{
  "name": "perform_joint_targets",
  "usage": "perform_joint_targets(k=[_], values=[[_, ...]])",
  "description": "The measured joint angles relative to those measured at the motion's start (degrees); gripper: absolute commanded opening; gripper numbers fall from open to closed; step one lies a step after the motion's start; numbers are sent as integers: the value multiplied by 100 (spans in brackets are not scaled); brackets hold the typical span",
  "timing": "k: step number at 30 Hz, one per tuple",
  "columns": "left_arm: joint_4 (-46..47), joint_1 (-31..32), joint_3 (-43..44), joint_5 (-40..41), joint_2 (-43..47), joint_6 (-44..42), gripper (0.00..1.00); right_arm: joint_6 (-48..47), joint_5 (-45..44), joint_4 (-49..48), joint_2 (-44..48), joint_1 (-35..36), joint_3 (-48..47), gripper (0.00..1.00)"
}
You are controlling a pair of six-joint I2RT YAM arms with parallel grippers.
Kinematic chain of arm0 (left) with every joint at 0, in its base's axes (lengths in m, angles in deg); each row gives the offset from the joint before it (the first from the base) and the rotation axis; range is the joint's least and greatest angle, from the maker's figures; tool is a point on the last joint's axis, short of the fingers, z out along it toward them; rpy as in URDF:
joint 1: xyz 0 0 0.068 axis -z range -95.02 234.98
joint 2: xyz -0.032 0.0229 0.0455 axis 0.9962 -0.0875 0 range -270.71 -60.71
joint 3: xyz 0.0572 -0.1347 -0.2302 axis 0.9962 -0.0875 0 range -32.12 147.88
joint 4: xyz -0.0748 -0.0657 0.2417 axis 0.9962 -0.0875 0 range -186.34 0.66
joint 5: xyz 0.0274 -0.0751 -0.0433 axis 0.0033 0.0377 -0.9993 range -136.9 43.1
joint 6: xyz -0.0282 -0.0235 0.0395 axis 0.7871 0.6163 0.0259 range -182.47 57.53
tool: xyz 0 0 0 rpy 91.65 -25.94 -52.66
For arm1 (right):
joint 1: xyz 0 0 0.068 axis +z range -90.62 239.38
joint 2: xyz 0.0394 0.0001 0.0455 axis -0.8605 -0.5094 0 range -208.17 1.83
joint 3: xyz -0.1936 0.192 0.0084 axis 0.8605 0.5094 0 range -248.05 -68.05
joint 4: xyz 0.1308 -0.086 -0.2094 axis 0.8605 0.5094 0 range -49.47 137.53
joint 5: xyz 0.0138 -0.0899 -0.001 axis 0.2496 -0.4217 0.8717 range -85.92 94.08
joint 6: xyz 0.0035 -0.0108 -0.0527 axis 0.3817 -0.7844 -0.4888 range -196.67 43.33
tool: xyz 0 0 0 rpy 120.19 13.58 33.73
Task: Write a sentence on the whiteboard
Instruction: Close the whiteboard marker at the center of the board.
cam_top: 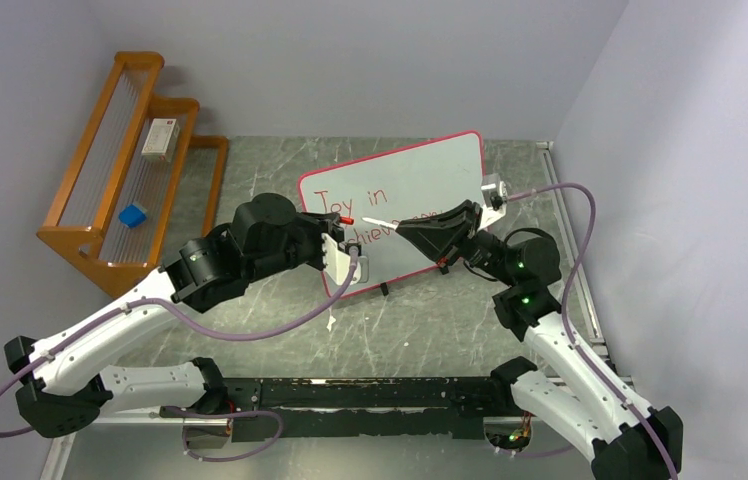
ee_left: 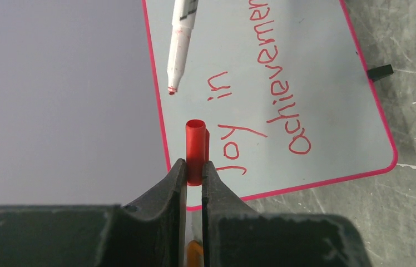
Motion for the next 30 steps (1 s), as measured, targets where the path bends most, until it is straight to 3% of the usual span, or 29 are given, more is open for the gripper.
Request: perform_joint_targets(k=[30], values=[[-57, 297, 76, 426, -146, -177, 5, -31, 195, 127, -258, 48, -4, 0]])
